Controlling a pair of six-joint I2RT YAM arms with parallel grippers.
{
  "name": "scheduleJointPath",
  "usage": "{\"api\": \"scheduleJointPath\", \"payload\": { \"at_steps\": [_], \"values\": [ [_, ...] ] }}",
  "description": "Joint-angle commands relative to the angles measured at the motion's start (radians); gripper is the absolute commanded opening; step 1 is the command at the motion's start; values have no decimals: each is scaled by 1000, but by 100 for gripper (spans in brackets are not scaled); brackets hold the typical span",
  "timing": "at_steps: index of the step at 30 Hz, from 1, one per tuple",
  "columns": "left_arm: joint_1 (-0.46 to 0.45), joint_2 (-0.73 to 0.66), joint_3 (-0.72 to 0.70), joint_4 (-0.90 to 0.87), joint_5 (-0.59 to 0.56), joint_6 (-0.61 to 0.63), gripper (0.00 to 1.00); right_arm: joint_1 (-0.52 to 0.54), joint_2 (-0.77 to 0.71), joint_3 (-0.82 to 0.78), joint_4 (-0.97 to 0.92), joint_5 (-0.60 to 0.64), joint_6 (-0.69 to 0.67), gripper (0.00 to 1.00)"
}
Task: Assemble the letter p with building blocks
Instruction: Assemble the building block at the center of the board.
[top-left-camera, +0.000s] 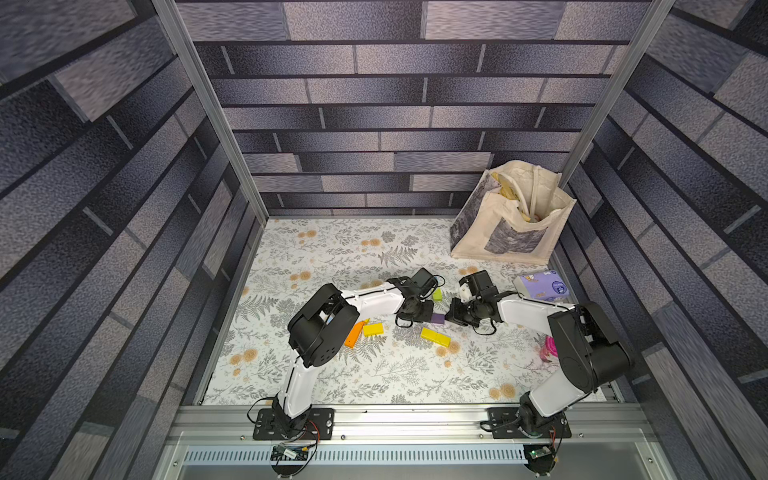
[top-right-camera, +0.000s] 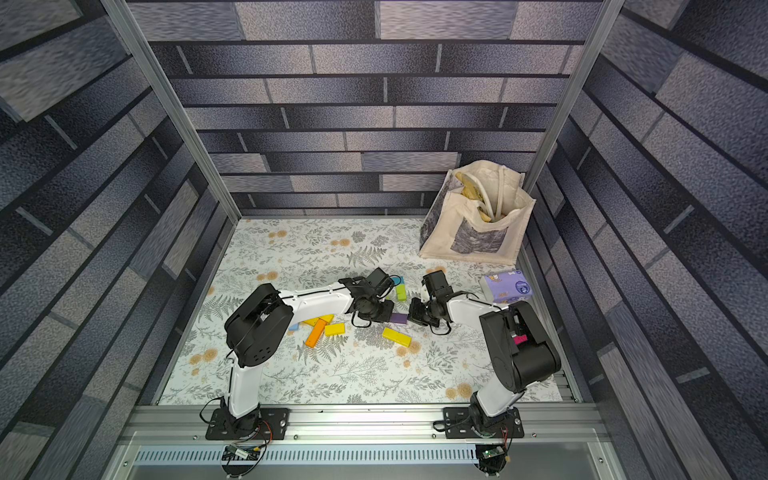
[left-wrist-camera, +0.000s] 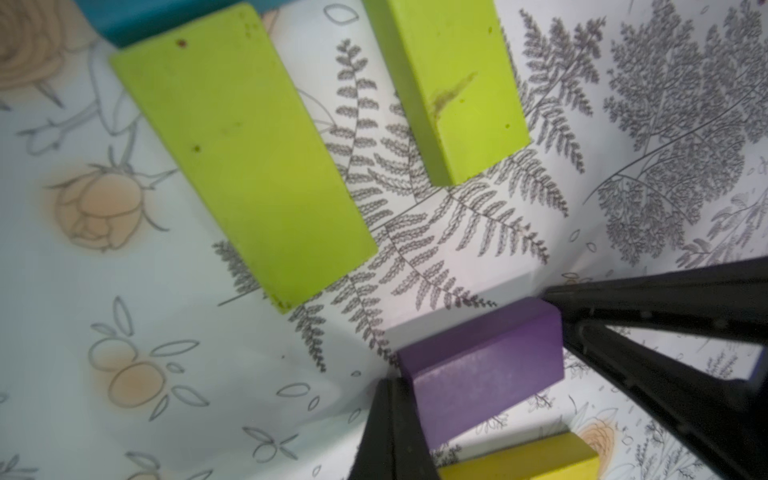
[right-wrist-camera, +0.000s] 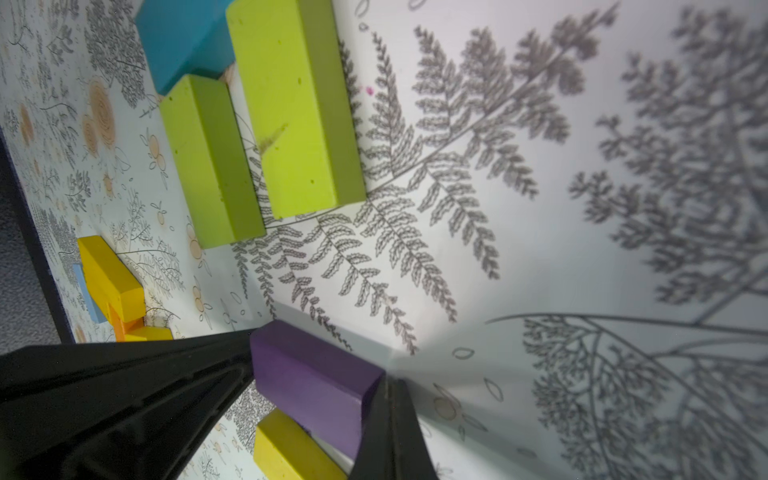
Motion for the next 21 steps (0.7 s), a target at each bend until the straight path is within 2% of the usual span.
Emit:
{"api": "scheduleJointPath", "payload": {
  "at_steps": [1, 10, 21],
  "values": [
    [-13, 34, 43, -19, 75, 33, 0, 6, 43, 20, -47, 36, 8, 0],
    [-8, 108, 152, -99, 81, 29, 0, -4, 107, 82, -73, 58, 26, 0],
    [29, 137, 190, -106, 70, -40, 0, -8, 164, 120, -83, 59, 38, 0]
  ]
}}
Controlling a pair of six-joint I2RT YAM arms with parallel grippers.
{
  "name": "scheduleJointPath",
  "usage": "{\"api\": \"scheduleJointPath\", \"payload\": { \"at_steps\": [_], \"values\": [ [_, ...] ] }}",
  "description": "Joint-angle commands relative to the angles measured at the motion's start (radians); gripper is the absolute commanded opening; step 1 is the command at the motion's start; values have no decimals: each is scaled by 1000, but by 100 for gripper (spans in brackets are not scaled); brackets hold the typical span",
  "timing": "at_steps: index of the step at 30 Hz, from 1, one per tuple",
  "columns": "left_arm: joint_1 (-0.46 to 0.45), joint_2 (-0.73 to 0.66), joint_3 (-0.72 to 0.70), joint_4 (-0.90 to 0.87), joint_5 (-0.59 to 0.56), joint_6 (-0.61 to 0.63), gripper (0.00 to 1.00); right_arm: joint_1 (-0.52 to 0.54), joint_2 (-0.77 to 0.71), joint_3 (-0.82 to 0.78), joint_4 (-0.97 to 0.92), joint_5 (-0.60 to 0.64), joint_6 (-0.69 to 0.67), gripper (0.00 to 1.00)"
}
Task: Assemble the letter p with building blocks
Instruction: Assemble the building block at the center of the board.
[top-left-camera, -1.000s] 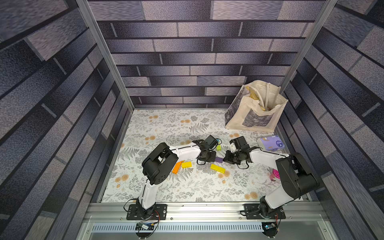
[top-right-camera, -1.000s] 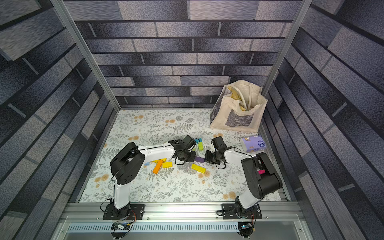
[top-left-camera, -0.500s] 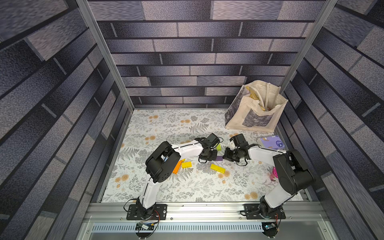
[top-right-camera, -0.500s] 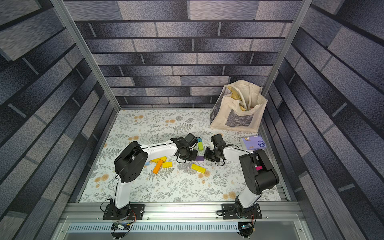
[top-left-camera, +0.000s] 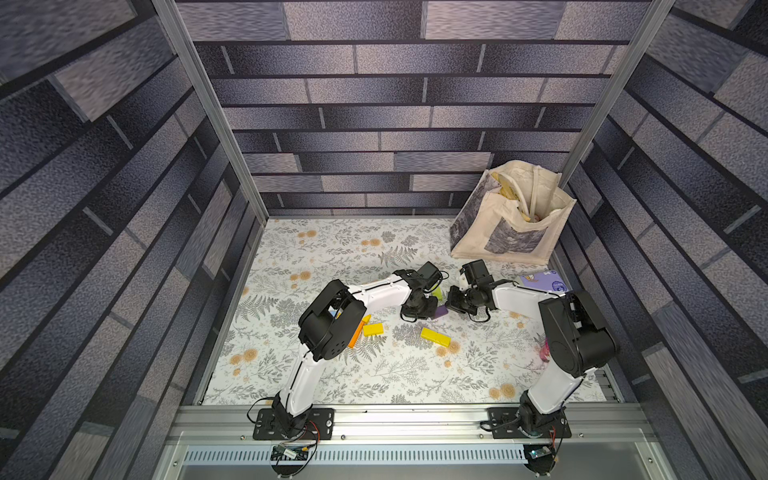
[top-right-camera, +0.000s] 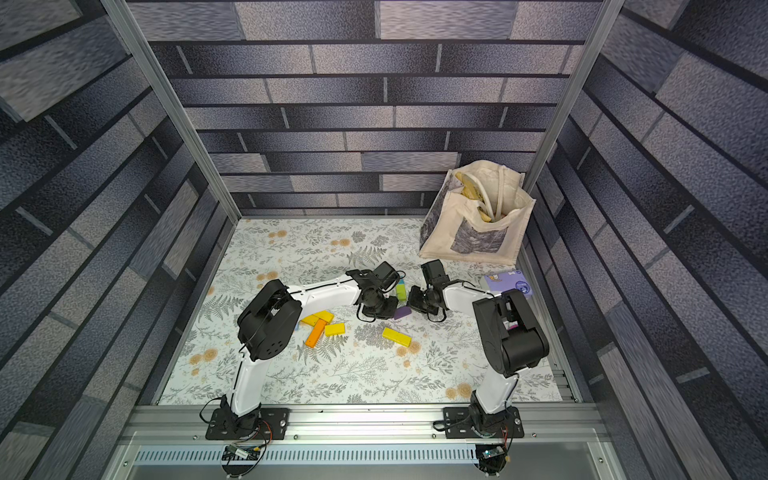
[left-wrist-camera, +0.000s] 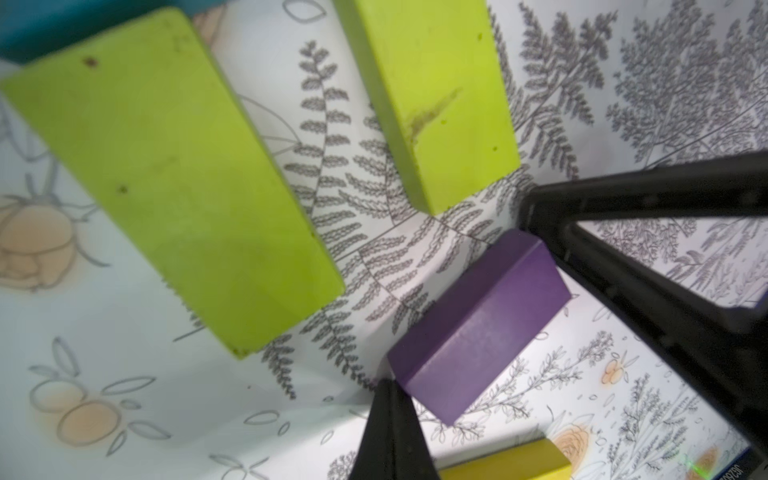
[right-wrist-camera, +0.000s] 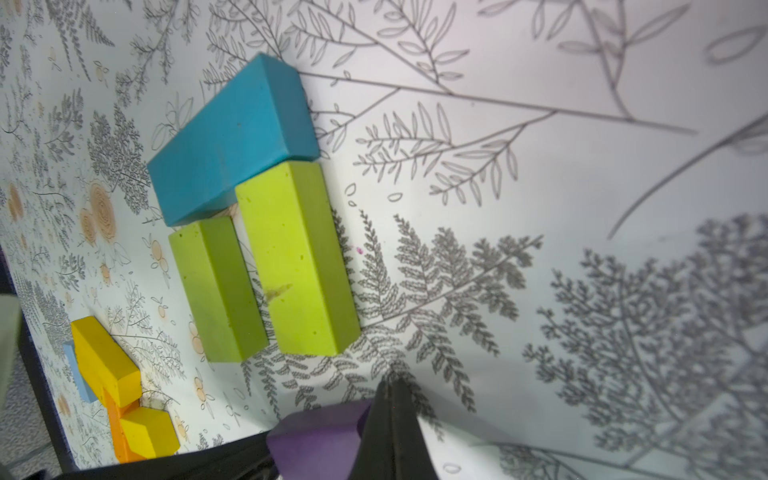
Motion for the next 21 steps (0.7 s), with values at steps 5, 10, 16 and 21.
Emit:
{"api": "scheduleJointPath", "payload": {
  "at_steps": [5, 10, 16, 21],
  "values": [
    [22, 55, 49, 34, 10, -39, 0, 10, 62, -19, -64, -8, 30, 0],
    [24, 72, 71, 27, 22, -36, 0, 9, 75, -6, -69, -5, 35, 0],
    [24, 79, 77, 28, 28, -37, 0, 2, 91, 17, -80, 0, 36, 0],
    [30, 83, 82, 25, 24, -40, 0, 2, 95, 19, -83, -2, 40, 0]
  ]
}}
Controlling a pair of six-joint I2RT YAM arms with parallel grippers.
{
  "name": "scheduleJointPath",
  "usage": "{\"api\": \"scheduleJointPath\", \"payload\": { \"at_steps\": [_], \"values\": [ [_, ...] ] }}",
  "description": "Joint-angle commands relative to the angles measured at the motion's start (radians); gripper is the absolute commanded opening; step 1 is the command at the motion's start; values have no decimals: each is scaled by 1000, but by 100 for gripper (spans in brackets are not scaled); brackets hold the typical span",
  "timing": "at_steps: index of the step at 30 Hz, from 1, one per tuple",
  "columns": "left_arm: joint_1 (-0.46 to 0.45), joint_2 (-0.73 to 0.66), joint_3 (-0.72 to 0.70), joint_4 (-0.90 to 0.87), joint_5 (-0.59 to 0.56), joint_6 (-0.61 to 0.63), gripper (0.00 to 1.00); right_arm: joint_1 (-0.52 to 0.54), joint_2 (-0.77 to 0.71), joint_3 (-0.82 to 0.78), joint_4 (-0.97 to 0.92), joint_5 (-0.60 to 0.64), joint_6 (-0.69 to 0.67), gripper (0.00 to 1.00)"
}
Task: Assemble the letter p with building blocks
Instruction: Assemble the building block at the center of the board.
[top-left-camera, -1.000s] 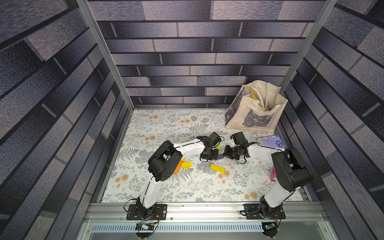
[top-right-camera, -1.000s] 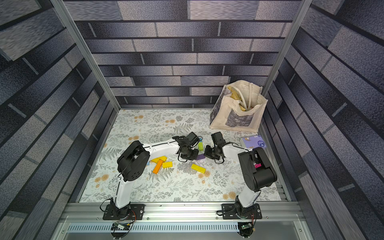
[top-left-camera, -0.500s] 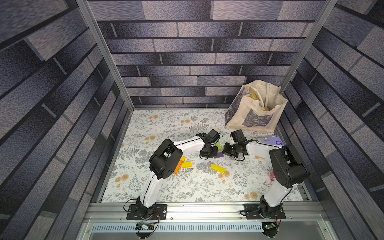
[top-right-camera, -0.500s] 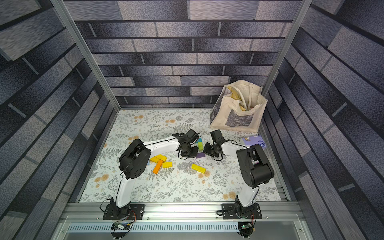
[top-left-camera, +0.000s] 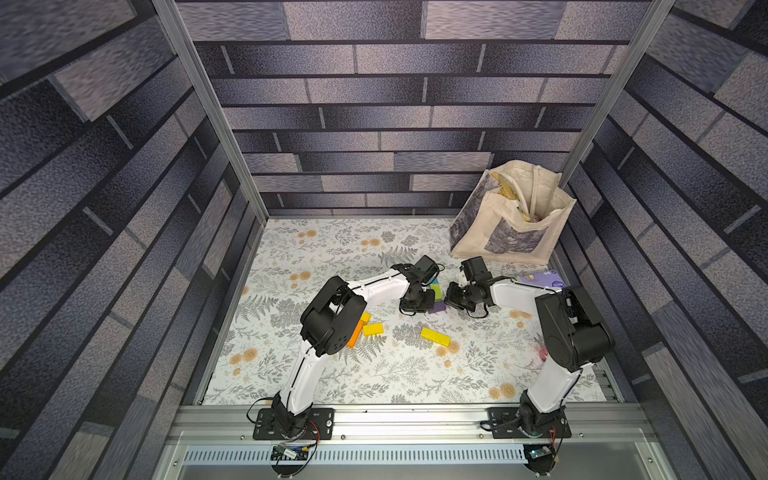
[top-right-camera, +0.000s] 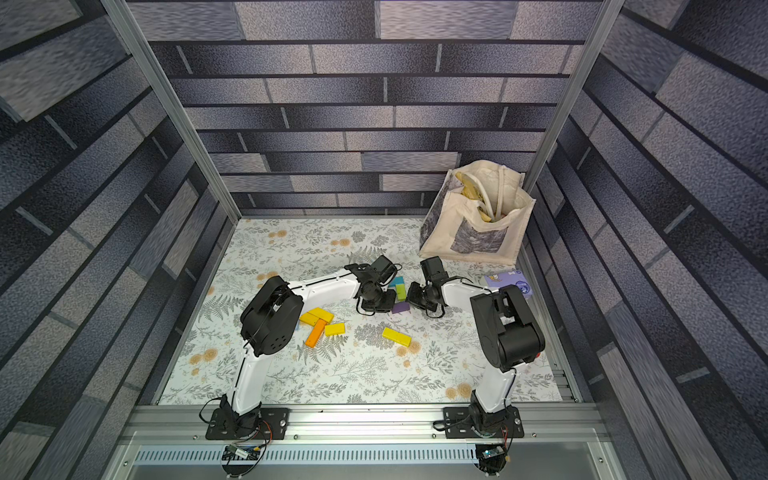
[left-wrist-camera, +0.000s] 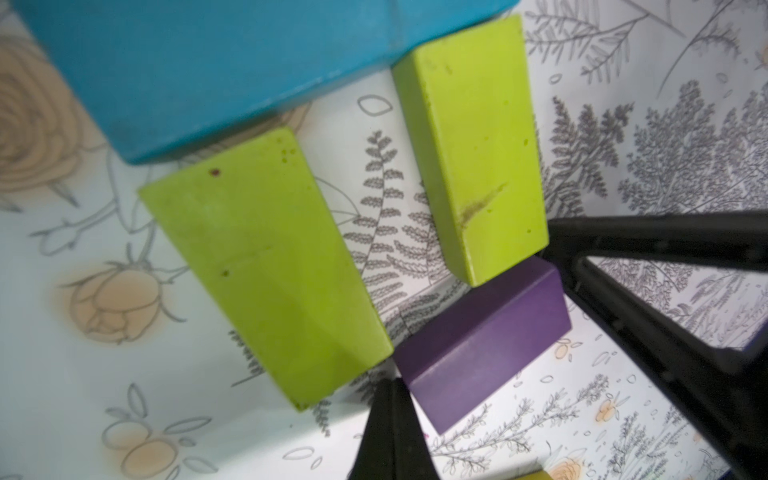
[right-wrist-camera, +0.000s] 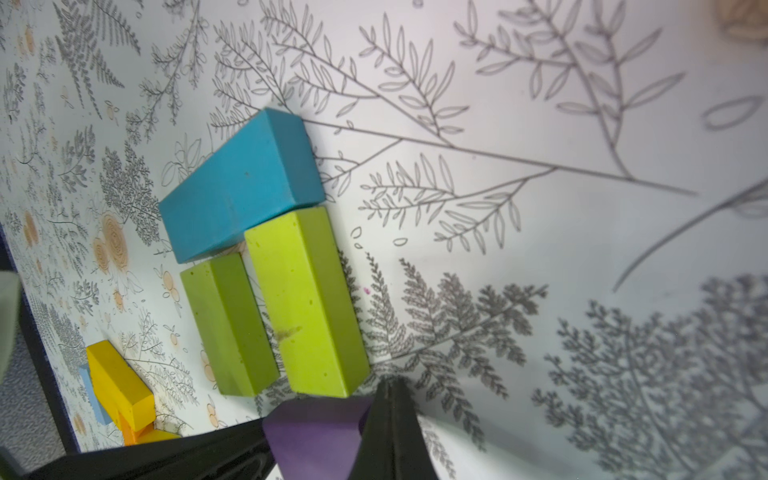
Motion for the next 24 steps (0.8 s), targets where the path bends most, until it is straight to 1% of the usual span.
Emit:
{"api": "scheduleJointPath", "payload": {
  "at_steps": [1, 12, 16, 19, 20, 22, 24],
  "values": [
    [-2, 50, 26, 45, 18, -17, 0, 8, 59, -23, -85, -3, 11, 0],
    [11, 55, 41, 35, 1, -28, 0, 5, 66, -15, -95, -4, 11, 0],
    [13, 52, 41, 31, -3, -28, 0, 3, 47, -25, -109, 14, 10, 0],
    [14, 22, 13, 34, -38, -32, 1, 1, 16, -39, -118, 33, 8, 0],
    [14, 5, -4, 44, -51, -34, 3, -1, 5, -41, -122, 39, 6, 0],
    [16, -28, -35, 68, -73, -41, 14, -1, -17, -38, -135, 49, -8, 0],
    [17, -67, -60, 82, -100, -42, 17, -1, -43, -34, -157, 67, -23, 0]
  ]
}}
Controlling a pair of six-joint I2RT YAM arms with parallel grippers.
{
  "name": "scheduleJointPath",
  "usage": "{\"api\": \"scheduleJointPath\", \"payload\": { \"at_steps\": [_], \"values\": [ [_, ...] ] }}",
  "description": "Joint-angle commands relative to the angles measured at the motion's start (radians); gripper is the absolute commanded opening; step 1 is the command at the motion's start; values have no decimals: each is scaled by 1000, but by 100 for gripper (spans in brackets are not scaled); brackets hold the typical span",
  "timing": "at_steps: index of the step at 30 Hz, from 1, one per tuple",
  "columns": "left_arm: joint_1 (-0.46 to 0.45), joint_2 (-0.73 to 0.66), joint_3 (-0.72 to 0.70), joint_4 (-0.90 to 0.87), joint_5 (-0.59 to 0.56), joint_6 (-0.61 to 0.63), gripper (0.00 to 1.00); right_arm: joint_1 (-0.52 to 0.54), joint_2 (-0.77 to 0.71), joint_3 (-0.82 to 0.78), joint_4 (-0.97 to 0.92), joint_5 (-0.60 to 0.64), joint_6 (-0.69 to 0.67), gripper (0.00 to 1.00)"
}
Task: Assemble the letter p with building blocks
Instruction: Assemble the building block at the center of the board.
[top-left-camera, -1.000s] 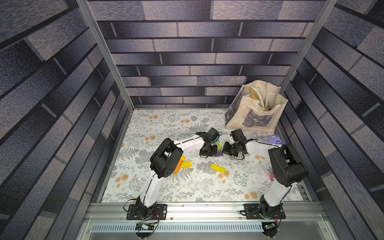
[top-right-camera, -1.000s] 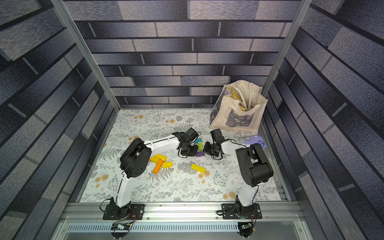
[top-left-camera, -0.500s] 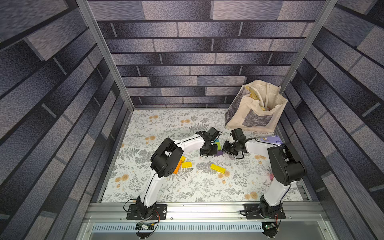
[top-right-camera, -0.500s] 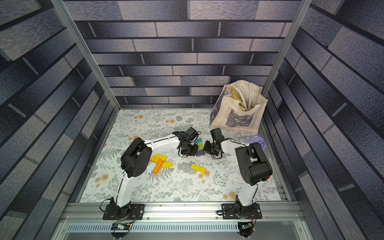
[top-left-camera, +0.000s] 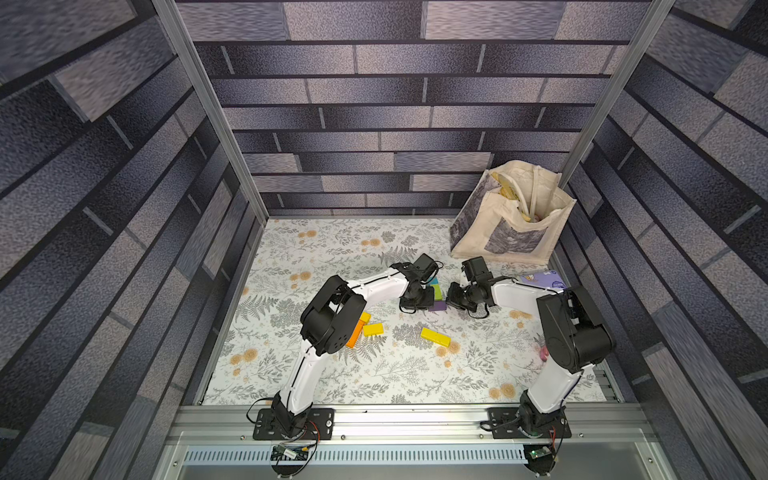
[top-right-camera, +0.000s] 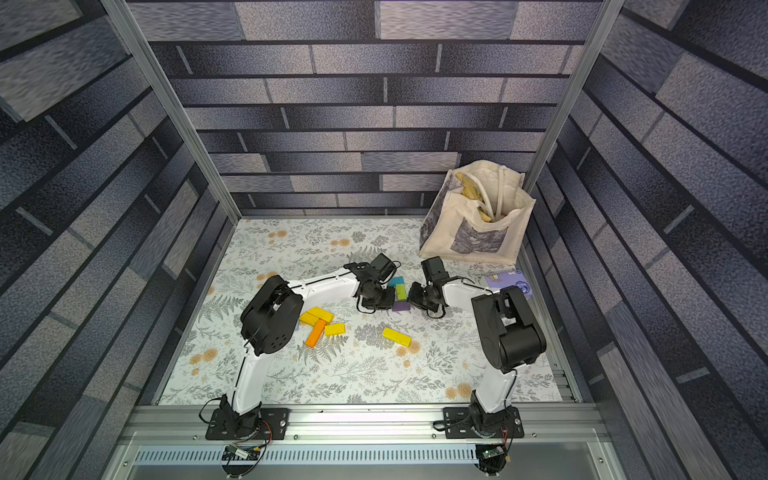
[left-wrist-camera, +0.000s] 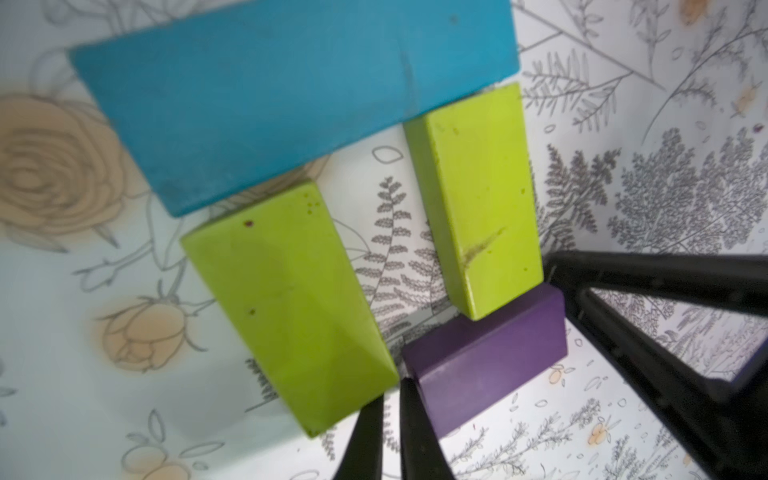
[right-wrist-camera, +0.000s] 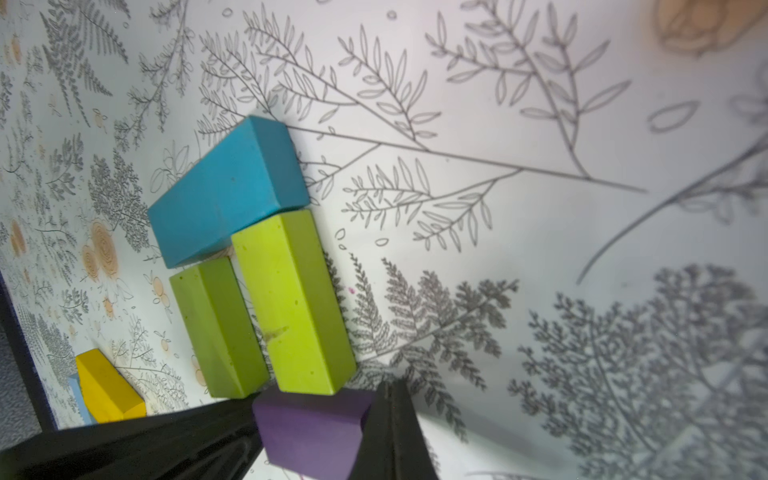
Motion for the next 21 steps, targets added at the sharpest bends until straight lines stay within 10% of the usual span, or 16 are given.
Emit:
{"api": "scheduleJointPath", "payload": {
  "at_steps": [1, 21],
  "values": [
    [3, -73, -51, 33, -85, -14, 18, 4, -36, -27, -138, 51, -28, 0],
    [-26, -168, -193, 134, -69, -6, 12, 4, -240, -206, -59, 7, 106, 0]
  ]
}}
